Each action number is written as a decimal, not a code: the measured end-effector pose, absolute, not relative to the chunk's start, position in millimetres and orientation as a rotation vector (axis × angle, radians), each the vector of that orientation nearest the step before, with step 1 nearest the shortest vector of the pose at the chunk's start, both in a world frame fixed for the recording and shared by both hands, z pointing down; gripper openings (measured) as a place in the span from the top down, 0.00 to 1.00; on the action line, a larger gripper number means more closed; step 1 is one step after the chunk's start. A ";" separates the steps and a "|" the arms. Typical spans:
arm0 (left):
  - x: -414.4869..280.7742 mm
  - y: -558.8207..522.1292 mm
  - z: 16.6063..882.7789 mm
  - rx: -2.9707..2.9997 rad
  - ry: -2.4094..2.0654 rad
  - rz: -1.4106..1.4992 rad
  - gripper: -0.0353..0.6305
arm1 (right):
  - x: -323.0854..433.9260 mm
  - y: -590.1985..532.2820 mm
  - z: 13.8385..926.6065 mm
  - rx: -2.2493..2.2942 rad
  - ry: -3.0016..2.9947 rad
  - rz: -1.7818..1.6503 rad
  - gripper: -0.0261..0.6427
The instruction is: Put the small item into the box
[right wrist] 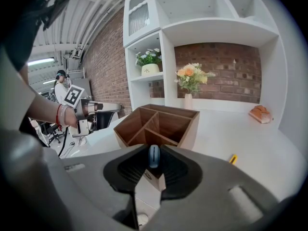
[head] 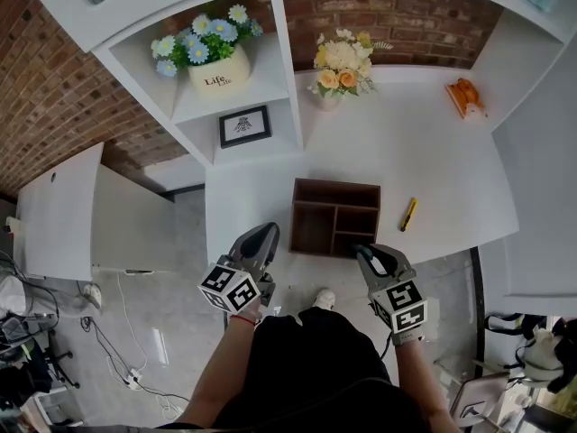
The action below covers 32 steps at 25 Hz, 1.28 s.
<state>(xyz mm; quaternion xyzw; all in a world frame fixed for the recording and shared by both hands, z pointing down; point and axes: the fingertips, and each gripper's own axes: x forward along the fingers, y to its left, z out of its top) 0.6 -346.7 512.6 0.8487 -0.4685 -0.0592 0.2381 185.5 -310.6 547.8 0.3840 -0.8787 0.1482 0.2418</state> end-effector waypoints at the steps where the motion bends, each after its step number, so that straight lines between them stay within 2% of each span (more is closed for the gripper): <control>1: 1.1 -347.5 512.1 2.328 -1.283 -0.164 0.94 | 186.5 -310.3 547.3 1.051 -2.404 0.404 0.85; 21: 9.0 -342.0 509.7 2.373 -1.217 -0.153 0.94 | 201.7 -302.5 533.0 1.174 -2.418 0.401 0.85; 23: 9.9 -339.9 508.8 2.383 -1.203 -0.151 0.94 | 203.1 -301.0 528.5 1.204 -2.415 0.380 0.88; 25: 10.6 -338.0 506.6 2.392 -1.187 -0.148 0.94 | 202.8 -301.2 519.3 1.245 -2.428 0.361 0.96; 32: 15.4 -331.0 490.6 2.446 -1.112 -0.145 0.94 | 202.5 -297.3 483.8 1.387 -2.491 0.293 0.96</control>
